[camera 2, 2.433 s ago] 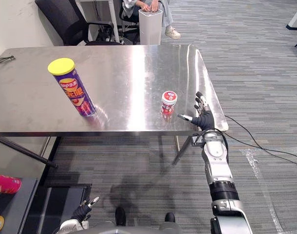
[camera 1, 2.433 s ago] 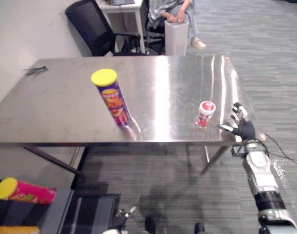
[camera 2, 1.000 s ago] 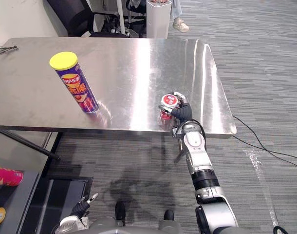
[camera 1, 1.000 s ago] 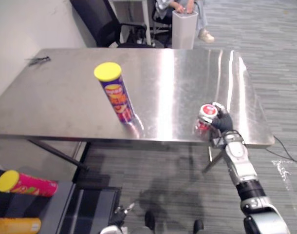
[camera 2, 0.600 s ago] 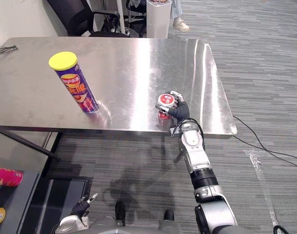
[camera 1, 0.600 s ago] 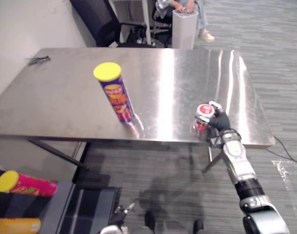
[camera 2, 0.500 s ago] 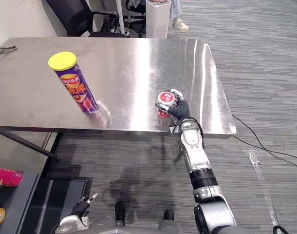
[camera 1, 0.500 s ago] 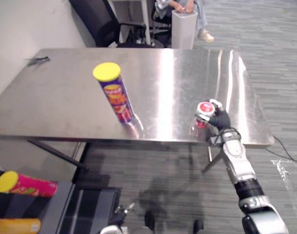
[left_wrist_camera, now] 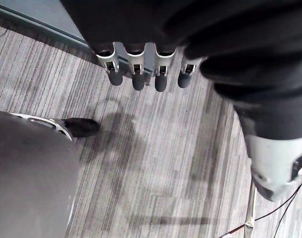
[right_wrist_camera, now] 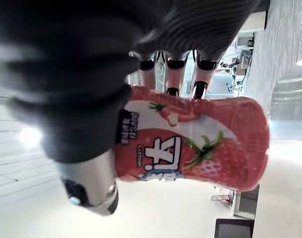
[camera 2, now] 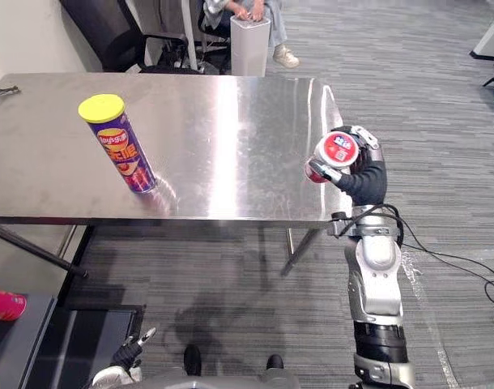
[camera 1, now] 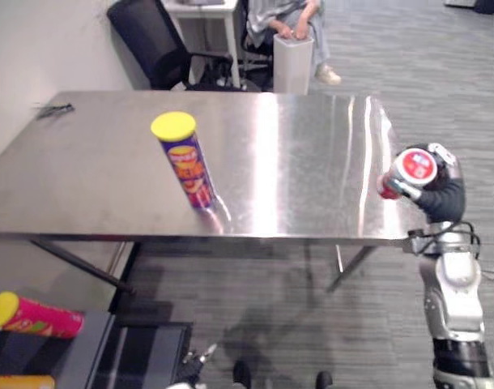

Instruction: Put the gum and the chips on the shelf.

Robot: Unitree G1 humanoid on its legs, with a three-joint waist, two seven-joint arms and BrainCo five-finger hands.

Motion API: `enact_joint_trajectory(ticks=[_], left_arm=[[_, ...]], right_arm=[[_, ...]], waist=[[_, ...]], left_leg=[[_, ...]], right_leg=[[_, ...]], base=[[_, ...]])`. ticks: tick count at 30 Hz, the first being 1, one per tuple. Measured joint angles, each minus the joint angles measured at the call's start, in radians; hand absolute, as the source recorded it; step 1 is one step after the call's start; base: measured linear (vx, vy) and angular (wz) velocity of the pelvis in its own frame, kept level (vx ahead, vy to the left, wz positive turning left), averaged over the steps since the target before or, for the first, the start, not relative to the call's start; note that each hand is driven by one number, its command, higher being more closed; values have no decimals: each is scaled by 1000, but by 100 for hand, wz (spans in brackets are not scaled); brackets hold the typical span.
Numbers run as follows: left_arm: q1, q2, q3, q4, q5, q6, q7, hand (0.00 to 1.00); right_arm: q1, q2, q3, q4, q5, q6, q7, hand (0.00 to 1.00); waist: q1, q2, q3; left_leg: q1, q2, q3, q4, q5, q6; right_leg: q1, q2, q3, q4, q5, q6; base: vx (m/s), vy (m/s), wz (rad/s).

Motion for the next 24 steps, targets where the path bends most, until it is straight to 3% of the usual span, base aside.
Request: enact_joint_trajectory(ticks=[7,13,16,20,21,22,23,24], left_arm=[[17,1,1,0,2,0,-2,0],[18,13,-9,0,5,2,-21,0],[11,17,-12,0,6,14,-23,0],[-6,14,-21,-11,-2,20,-22,0],[-3,10,-22,-29,-2,21,-23,0],[-3,9,-22,-35,-2,20,-23,0],[-10,15,-18,-27,-3,22,-23,0],[-20,19,-5,-15,-11,26,-27,0]], right_arm=[[91,2,-39,-22,20,-9,8,100],[127,9,-77,-53,48,-11,1,100],[102,45,-36,-57,49,-12,-21,100],[-14,59,100,-45,58,-13,-39,100],[-36,59,110,-43,60,-13,-38,100],[-45,57,109,-42,61,-13,-38,100],[-56,57,102,-37,61,-11,-38,100],[-56,58,75,-36,61,-12,-42,100]], waist=[[-19,2,-31],[-21,-5,-35],[-19,-5,-28],[2,28,2],[22,54,14],[36,59,17],[45,37,23],[43,15,28]], left_leg=[[-1,1,-34,0,14,-9],[-25,-5,-99,7,43,-17],[-58,-10,-167,8,76,-16],[-160,0,-325,7,139,-59],[-191,8,-361,1,126,-86],[-207,12,-357,0,92,-104],[-234,17,-252,9,10,-52],[-274,6,-88,84,45,64]], right_leg=[[8,1,-30,14,-9,-9],[-51,-17,-81,181,-92,-17],[-82,-29,-136,261,-130,-28],[-132,-28,-283,351,-183,-58],[-143,-18,-332,377,-192,-72],[-141,-14,-360,365,-198,-82],[-128,-38,-425,324,-192,-96],[-126,-87,-500,318,-187,-106]], base=[[-68,-9,13],[-59,-11,31],[-51,-48,69],[-142,-101,107],[-247,-180,118],[-257,-160,133],[-247,-119,163],[-159,-58,177]])
